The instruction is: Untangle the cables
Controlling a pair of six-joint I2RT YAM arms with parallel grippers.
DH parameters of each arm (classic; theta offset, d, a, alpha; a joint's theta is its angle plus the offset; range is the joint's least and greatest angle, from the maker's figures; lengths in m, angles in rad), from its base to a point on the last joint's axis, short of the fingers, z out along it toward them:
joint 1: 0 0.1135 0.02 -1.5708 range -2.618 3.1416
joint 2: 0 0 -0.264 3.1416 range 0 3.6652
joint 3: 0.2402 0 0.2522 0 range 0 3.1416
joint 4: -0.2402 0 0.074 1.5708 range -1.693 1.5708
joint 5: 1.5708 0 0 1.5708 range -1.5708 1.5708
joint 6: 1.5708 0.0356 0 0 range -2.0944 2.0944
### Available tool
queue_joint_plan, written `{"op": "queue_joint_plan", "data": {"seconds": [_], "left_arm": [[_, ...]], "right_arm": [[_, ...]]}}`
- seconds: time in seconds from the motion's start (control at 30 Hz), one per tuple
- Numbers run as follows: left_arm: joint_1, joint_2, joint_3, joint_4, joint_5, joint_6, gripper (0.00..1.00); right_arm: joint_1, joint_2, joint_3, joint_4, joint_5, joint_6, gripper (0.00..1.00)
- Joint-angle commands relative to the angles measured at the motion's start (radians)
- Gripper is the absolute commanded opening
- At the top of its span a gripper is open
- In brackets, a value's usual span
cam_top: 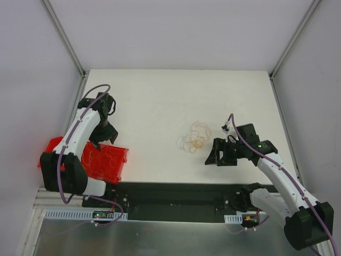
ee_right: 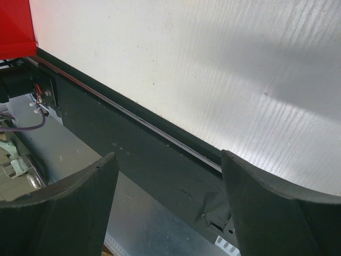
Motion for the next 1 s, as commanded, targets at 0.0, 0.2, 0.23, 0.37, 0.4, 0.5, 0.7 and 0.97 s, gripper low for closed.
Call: {"op": "queue_joint_plan", "data": {"seconds": [0.0,0.2,0.23,0.37,0.4,0.5,0.7,0.97], "left_arm": [[0.006,0.193,0.081,0.034,-0.208,0.242,0.56],[0.005,0.314,0.152,0.088,-0.223,0.346,0.45],[0.005,0.325,0.155,0.093,-0.214,0.351,0.44],[-0.005,0.370,0.146,0.106,-0.189,0.357,0.42],[-0.009,0.380,0.143,0.109,-0.180,0.356,0.43],[-0.031,0.403,0.120,0.117,-0.160,0.357,0.44],[-0.052,0.410,0.074,0.139,-0.152,0.351,0.36],[-0.060,0.235,0.026,0.047,-0.244,0.227,0.00]], "right_arm": [[-0.010,-0.017,-0.006,0.010,0.005,0.001,0.79],[-0.009,-0.016,0.001,0.007,0.006,0.001,0.79],[-0.010,-0.016,-0.001,0.007,0.006,0.001,0.79],[-0.010,-0.011,0.002,0.006,0.006,-0.003,0.79],[-0.009,-0.010,0.004,0.007,0.006,-0.004,0.79],[-0.009,-0.010,0.002,0.010,0.006,-0.006,0.79],[-0.009,-0.003,-0.001,0.010,0.003,-0.006,0.79],[-0.009,0.000,-0.001,0.010,0.002,-0.009,0.79]]}}
